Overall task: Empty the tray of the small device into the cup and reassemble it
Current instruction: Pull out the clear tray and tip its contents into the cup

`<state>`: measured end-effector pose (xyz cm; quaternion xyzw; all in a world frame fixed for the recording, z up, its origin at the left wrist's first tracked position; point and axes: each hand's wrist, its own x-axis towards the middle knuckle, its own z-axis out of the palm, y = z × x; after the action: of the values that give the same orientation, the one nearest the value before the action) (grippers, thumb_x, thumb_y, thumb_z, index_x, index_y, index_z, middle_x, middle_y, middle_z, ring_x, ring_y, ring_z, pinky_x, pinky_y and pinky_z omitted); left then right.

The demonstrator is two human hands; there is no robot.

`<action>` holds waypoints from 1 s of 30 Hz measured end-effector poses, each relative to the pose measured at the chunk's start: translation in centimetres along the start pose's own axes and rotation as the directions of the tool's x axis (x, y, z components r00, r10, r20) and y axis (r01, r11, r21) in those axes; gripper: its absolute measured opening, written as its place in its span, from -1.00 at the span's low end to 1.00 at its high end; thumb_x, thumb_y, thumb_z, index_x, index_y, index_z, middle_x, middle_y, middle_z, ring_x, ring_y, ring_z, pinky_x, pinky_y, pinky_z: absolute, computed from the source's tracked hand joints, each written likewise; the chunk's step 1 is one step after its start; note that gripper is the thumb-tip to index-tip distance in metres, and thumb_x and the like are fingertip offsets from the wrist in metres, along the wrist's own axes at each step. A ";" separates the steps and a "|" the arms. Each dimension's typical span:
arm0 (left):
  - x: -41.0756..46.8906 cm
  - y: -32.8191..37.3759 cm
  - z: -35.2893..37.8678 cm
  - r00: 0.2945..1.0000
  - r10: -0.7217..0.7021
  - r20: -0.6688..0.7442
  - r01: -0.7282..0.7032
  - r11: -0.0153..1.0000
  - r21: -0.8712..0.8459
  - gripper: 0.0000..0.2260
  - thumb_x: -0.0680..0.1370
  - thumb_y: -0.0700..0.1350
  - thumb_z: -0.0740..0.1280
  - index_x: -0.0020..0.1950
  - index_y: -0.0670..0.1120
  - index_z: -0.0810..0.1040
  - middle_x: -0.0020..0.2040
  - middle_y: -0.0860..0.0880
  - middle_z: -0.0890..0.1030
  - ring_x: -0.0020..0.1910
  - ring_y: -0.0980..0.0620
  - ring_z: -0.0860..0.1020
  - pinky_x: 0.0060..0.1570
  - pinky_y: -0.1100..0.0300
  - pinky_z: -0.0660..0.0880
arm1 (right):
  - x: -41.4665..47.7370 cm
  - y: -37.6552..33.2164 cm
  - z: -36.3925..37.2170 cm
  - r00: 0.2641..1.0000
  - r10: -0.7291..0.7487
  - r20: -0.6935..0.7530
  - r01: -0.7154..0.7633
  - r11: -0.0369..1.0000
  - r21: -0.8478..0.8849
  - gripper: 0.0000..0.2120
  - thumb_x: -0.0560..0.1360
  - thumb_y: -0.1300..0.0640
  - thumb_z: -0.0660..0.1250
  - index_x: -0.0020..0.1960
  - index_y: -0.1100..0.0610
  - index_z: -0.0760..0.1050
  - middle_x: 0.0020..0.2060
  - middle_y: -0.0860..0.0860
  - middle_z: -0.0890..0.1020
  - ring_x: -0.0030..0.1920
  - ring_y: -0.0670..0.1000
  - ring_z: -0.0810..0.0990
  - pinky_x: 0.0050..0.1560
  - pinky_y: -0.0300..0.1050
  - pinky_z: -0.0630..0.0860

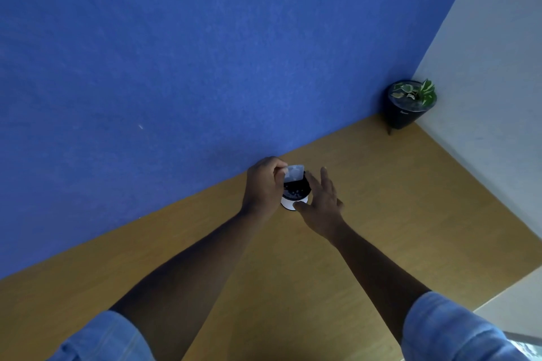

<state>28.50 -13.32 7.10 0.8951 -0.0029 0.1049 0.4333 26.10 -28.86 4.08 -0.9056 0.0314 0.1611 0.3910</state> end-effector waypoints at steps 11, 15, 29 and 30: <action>0.3 0.7 -1.7 0.961 -0.267 -0.068 0.249 0.948 -0.199 -0.89 0.59 -0.21 0.40 0.00 -0.13 0.74 -0.13 0.00 0.76 -0.12 0.03 0.73 -0.06 0.15 0.66 | -0.8 -1.2 -0.8 0.999 0.007 -0.038 0.000 0.987 0.161 -0.23 0.62 0.02 0.38 0.73 0.00 0.09 0.75 0.00 0.12 0.74 0.07 0.09 0.69 0.27 0.05; 0.3 0.9 -2.7 0.921 -0.390 -0.010 0.355 0.851 -0.387 -0.85 0.61 -0.22 0.39 0.08 -0.18 0.75 -0.03 -0.12 0.79 -0.01 -0.11 0.79 0.04 -0.13 0.77 | -1.2 -1.3 -1.1 0.994 -0.026 -0.110 0.062 0.938 0.340 -0.37 0.65 0.17 0.30 0.69 0.07 0.22 0.65 0.02 0.36 0.64 0.06 0.32 0.63 0.08 0.25; -5.5 0.3 -7.9 0.911 -0.374 0.174 0.412 0.803 -0.430 -0.82 0.60 -0.21 0.49 0.17 -0.24 0.75 -0.13 -0.09 0.78 -0.28 0.18 0.70 -0.24 0.36 0.59 | -6.0 -4.6 0.2 0.906 -0.164 0.390 -0.347 0.236 0.908 -0.42 0.76 -0.18 0.07 0.48 0.24 0.51 0.25 0.30 0.70 0.05 0.29 0.72 0.14 0.24 0.61; -6.1 0.1 -8.3 0.909 -0.379 0.174 0.416 0.802 -0.428 -0.81 0.60 -0.18 0.49 0.17 -0.22 0.76 -0.10 -0.10 0.79 -0.22 0.11 0.72 -0.19 0.30 0.61 | -6.4 -4.9 0.5 0.894 -0.179 0.411 -0.363 0.248 0.898 -0.41 0.75 -0.19 0.09 0.48 0.25 0.52 0.18 0.31 0.70 -0.05 0.27 0.70 0.03 0.17 0.62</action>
<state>21.03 -7.43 11.06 0.7523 0.1430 -0.0278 0.6426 20.80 -25.56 9.15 -0.4104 0.0901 0.3277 0.8462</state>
